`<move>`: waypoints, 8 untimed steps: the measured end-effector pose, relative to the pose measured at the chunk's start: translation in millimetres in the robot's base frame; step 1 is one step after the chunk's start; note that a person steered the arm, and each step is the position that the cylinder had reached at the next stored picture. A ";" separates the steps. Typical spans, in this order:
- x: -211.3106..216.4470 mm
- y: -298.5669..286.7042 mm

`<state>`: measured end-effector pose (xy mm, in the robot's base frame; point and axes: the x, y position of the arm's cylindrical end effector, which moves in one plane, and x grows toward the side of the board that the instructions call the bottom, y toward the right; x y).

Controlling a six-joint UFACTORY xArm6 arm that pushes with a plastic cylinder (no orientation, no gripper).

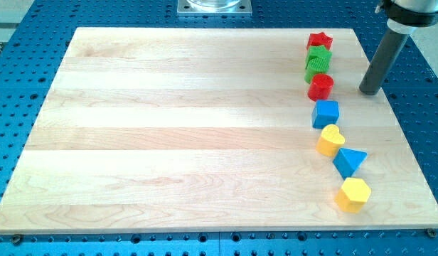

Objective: Push the red circle diagonal to the green circle

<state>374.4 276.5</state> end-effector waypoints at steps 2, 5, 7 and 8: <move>-26.2 -118.0; 0.2 19.8; 68.9 10.6; 46.1 -25.7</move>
<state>420.5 250.8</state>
